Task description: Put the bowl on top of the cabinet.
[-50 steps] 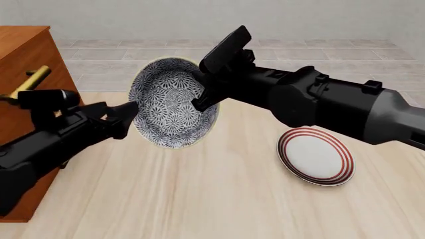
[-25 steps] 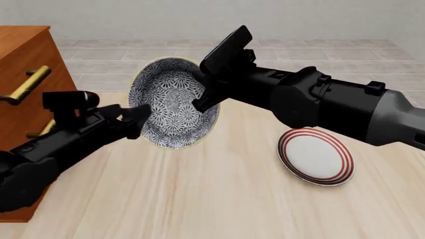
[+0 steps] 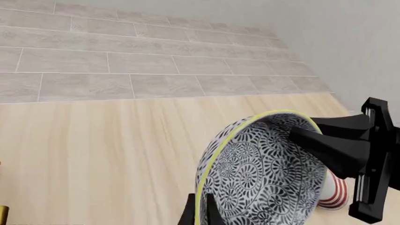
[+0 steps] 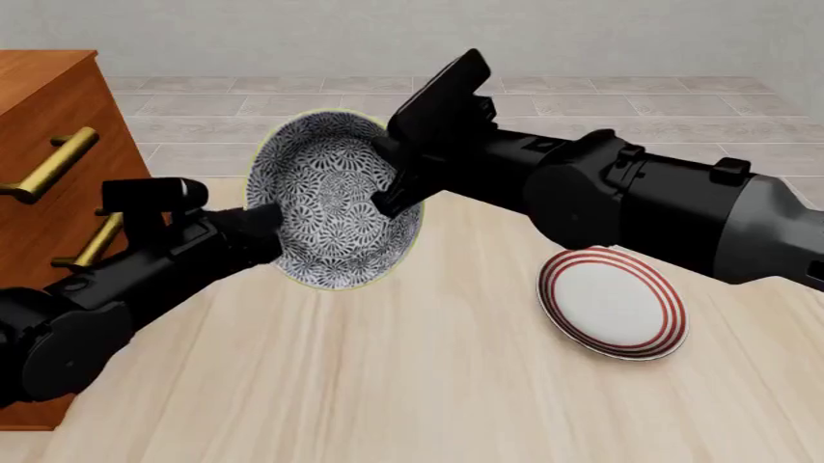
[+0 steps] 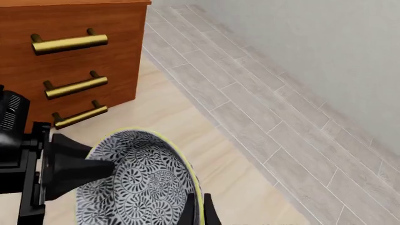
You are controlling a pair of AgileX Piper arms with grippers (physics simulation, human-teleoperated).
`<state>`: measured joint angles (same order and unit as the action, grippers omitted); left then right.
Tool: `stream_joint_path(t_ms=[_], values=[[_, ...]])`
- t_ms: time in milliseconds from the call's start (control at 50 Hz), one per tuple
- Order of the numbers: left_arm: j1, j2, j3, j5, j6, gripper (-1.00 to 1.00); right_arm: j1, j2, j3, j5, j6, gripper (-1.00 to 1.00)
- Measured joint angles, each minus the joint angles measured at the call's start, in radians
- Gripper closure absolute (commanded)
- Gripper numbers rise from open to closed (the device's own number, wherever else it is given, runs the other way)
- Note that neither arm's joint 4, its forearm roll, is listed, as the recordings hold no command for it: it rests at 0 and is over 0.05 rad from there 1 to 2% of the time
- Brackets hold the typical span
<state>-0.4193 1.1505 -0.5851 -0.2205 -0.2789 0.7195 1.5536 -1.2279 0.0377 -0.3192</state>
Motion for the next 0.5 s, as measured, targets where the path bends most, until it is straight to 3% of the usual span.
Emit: stream_joint_path(t_ms=[280, 300, 500], values=[[0.002, -0.003, -0.002, -0.002, -0.005, 1.0, 0.0, -0.003, 0.0, 0.002, -0.003, 1.0], [0.002, -0.003, -0.002, -0.003, -0.005, 1.0, 0.0, -0.003, 0.0, 0.002, -0.004, -1.0], [0.008, -0.003, 0.002, 0.001, 0.003, 1.0, -0.024, -0.003, -0.007, 0.005, -0.002, -1.0]])
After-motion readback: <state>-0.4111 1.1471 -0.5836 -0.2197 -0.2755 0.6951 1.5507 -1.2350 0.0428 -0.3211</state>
